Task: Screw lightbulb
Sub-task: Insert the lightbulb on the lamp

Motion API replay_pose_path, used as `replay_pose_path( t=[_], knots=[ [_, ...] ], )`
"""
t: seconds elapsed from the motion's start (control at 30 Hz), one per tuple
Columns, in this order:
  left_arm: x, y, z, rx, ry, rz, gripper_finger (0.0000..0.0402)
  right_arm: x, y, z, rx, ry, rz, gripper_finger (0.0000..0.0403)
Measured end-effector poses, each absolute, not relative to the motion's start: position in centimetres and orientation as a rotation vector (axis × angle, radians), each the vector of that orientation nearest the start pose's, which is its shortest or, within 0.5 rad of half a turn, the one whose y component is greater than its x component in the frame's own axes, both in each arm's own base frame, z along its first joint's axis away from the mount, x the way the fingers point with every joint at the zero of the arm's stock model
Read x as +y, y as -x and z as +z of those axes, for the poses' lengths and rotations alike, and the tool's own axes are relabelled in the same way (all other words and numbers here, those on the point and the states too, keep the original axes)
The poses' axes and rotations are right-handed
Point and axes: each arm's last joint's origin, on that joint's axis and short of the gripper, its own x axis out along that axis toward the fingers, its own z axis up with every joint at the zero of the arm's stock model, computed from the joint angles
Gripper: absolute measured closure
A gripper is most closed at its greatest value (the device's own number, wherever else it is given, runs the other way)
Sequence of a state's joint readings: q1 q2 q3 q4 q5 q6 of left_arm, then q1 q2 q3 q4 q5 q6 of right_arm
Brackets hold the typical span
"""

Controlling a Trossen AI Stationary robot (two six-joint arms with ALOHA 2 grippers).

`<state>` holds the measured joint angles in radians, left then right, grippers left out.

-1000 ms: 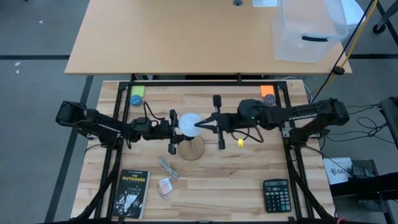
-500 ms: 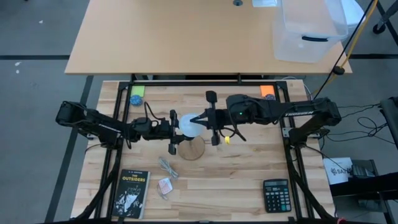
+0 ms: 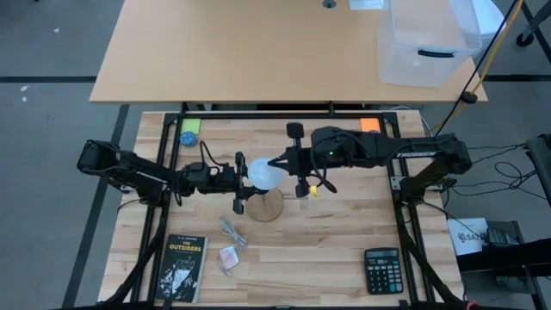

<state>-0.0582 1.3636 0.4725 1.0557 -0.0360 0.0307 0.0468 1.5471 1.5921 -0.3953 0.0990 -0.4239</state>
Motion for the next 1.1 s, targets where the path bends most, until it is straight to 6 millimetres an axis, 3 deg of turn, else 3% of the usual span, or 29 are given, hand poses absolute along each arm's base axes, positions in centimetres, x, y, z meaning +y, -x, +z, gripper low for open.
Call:
replay_pose_path(
  t=[0.47,1.1],
  knots=[
    [-1.4,-26.1,22.2,-0.143,-0.024,-0.02,0.0248,1.6,-36.5,39.0,0.363,0.43,0.068,0.0403],
    [-1.6,-26.1,22.3,-0.149,-0.054,-0.023,0.0248,1.8,-36.5,38.5,0.398,0.412,0.083,0.0403]
  ],
)
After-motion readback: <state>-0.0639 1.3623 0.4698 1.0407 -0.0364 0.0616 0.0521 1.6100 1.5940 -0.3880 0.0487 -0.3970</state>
